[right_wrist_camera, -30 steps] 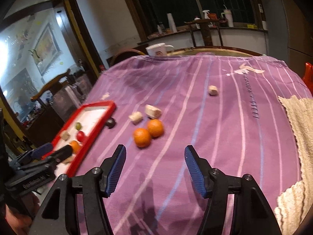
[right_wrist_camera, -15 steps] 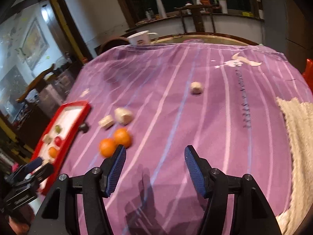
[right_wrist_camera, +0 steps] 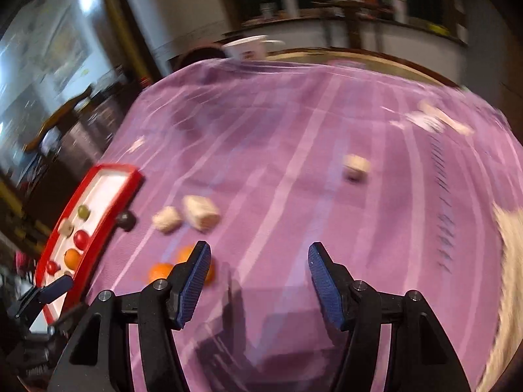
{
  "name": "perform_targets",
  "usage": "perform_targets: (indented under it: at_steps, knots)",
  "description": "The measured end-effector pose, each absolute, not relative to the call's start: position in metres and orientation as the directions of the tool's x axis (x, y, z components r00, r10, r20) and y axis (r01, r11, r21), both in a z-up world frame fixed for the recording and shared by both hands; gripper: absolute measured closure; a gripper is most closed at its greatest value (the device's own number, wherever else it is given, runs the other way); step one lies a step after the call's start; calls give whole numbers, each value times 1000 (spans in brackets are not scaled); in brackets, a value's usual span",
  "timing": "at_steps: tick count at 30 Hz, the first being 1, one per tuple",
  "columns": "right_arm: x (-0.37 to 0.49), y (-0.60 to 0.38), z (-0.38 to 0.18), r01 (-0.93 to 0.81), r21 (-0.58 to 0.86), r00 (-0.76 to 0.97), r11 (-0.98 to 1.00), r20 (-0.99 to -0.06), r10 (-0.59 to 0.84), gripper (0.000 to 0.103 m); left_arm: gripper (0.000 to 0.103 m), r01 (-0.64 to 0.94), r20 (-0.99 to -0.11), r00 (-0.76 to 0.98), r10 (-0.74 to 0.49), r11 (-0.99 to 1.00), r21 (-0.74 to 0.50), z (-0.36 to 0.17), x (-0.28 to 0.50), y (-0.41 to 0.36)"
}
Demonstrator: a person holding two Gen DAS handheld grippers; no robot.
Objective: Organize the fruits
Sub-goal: 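Grasp a white wooden block with the left gripper while the right grasps another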
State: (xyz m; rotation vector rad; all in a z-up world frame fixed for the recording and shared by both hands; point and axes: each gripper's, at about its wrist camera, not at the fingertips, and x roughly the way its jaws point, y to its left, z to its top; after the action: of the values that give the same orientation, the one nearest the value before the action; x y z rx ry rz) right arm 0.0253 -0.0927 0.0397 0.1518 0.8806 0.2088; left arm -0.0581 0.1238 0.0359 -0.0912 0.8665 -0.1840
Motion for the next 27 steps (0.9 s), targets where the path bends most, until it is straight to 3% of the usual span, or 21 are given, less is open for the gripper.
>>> perform_targets:
  at_steps: [11, 12, 15, 27]
  knots:
    - [81, -30, 12, -238, 69, 580, 969, -790, 198, 39, 22, 118, -752, 631, -189, 982, -148, 33, -52, 129]
    - [81, -30, 11, -242, 76, 578, 967, -790, 206, 44, 22, 120, -755, 628, -189, 982, -146, 32, -52, 128]
    - [84, -25, 10, -266, 121, 565, 956, -785, 256, 73, 22, 125, -759, 625, -182, 983, -133, 31, -51, 126]
    - [39, -83, 24, -148, 187, 619, 971, -748, 238, 73, 22, 217, -776, 588, -229, 969, -121, 49, 2, 101]
